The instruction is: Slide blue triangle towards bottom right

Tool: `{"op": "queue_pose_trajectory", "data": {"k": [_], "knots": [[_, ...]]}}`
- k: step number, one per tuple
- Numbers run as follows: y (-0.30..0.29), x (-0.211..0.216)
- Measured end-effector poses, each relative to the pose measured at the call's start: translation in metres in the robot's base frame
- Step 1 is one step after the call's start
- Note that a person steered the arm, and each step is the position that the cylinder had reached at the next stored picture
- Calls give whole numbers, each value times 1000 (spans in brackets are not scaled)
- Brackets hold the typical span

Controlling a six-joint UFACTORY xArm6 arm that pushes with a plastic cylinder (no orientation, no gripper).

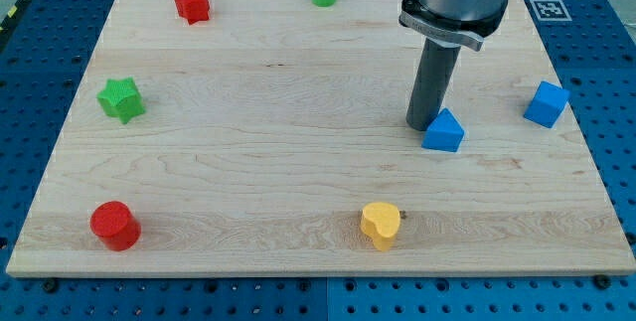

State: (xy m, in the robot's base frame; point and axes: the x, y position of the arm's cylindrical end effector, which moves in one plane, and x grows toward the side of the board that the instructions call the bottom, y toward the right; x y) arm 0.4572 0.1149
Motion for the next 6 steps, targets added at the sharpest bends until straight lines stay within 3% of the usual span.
{"op": "queue_pose_trajectory", "data": {"k": [6], "knots": [[10, 0]]}}
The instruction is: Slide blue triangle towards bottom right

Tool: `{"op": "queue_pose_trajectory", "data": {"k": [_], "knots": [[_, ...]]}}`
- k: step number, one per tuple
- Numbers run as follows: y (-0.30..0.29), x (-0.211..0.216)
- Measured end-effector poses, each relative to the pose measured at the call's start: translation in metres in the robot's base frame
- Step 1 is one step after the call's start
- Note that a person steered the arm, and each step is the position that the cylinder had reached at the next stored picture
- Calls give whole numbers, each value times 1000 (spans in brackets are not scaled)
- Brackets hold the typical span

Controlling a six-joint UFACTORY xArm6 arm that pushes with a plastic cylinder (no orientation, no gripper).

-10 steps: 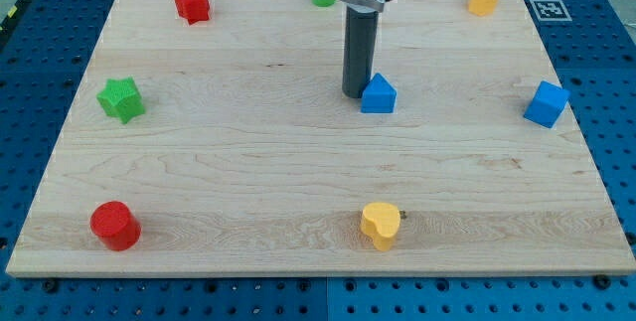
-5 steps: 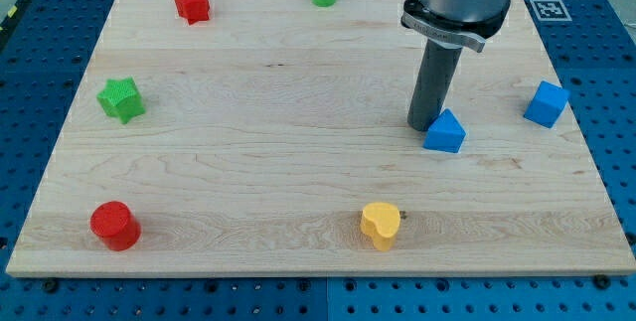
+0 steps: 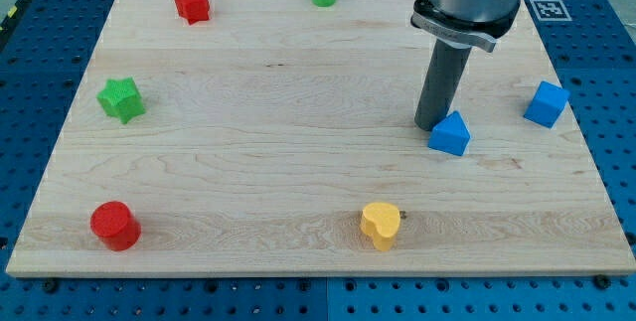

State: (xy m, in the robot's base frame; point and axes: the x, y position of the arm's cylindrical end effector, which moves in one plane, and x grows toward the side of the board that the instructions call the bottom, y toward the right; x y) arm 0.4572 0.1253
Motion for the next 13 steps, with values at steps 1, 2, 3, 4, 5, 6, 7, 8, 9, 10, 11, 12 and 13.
{"op": "queue_pose_trajectory", "data": {"k": [1, 2, 3, 4, 5, 6, 7, 8, 9, 10, 11, 12, 13], "knots": [[6, 0], [12, 0], [24, 2], [43, 6], [48, 6], [30, 6], [11, 9], [35, 39], [36, 45], [56, 47], [84, 50], [89, 54], [98, 69]]}}
